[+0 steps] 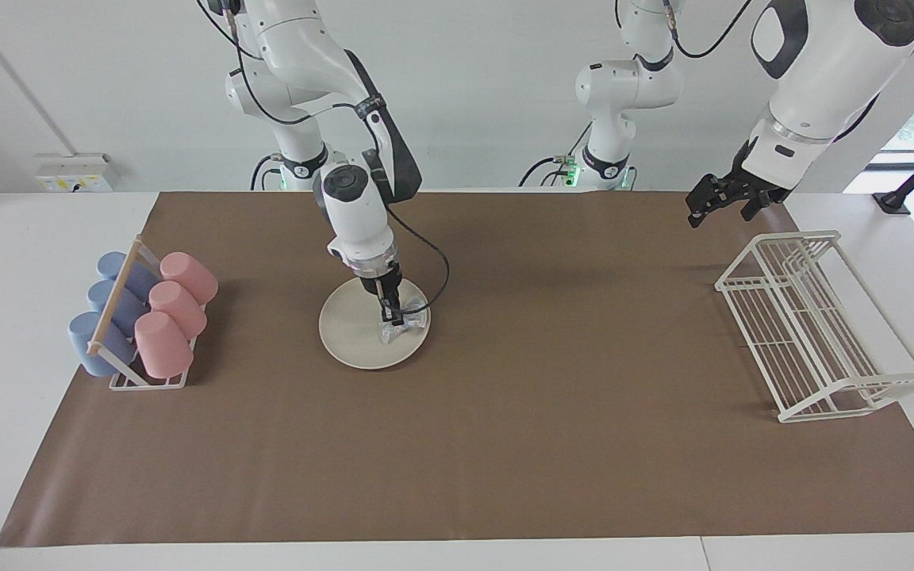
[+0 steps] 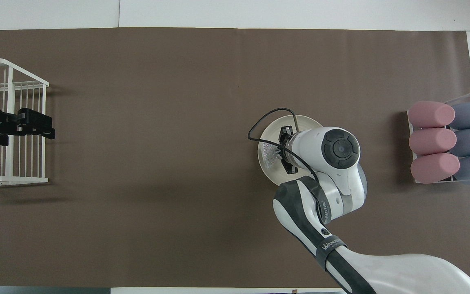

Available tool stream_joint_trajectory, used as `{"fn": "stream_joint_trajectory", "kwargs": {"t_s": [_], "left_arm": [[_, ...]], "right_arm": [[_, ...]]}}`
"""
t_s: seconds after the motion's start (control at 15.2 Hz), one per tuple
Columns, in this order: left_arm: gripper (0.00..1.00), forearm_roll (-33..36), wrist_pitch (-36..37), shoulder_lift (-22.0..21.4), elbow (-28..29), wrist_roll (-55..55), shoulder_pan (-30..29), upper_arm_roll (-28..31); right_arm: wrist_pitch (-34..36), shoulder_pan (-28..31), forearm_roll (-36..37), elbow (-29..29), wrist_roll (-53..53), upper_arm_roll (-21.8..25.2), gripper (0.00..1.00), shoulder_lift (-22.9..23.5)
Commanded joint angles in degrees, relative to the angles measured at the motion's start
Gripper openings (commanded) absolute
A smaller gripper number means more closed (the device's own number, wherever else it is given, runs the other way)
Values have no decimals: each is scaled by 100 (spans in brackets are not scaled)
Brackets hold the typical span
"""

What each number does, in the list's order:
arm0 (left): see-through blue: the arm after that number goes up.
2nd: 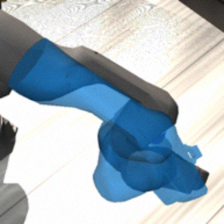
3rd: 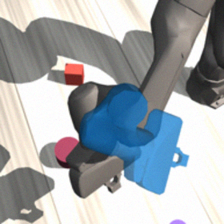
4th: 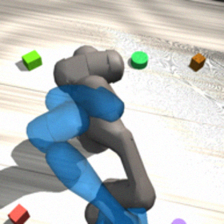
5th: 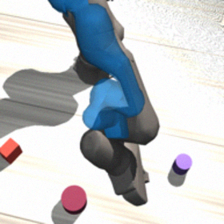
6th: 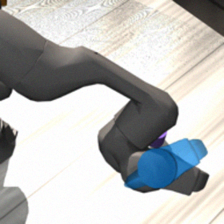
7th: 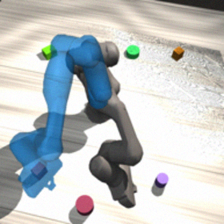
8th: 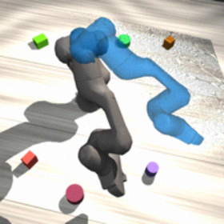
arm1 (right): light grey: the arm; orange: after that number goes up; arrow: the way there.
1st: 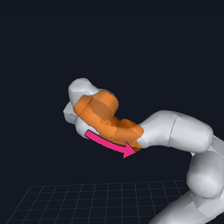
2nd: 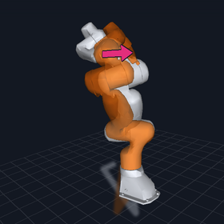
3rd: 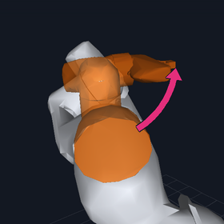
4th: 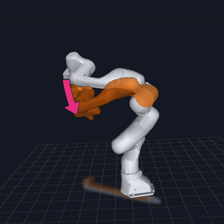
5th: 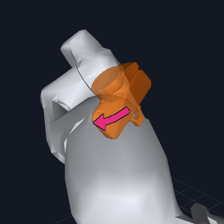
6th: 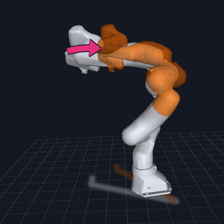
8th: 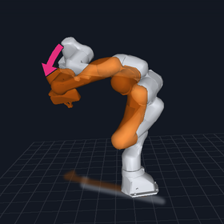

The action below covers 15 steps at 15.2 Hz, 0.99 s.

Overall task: Wipe plate with sponge
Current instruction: 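Rub the sponge across the plate center with the right gripper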

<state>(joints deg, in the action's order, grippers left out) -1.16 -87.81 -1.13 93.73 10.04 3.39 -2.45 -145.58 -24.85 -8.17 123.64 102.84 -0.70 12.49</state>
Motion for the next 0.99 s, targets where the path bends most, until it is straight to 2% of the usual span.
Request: {"fn": "stream_joint_trajectory", "kwargs": {"t_s": [0.0, 0.66, 0.92], "left_arm": [[100, 81, 115, -63, -21, 183, 74, 17], [100, 72, -8, -98, 23, 209, -23, 96], [100, 81, -61, -98, 23, 209, -58, 96]], "right_arm": [[-111, -108, -106, -200, 253, -27, 0, 201], [-14, 577, -97, 204, -817, -18, 0, -1], [284, 946, -97, 222, -1406, -18, 0, -124]]}}
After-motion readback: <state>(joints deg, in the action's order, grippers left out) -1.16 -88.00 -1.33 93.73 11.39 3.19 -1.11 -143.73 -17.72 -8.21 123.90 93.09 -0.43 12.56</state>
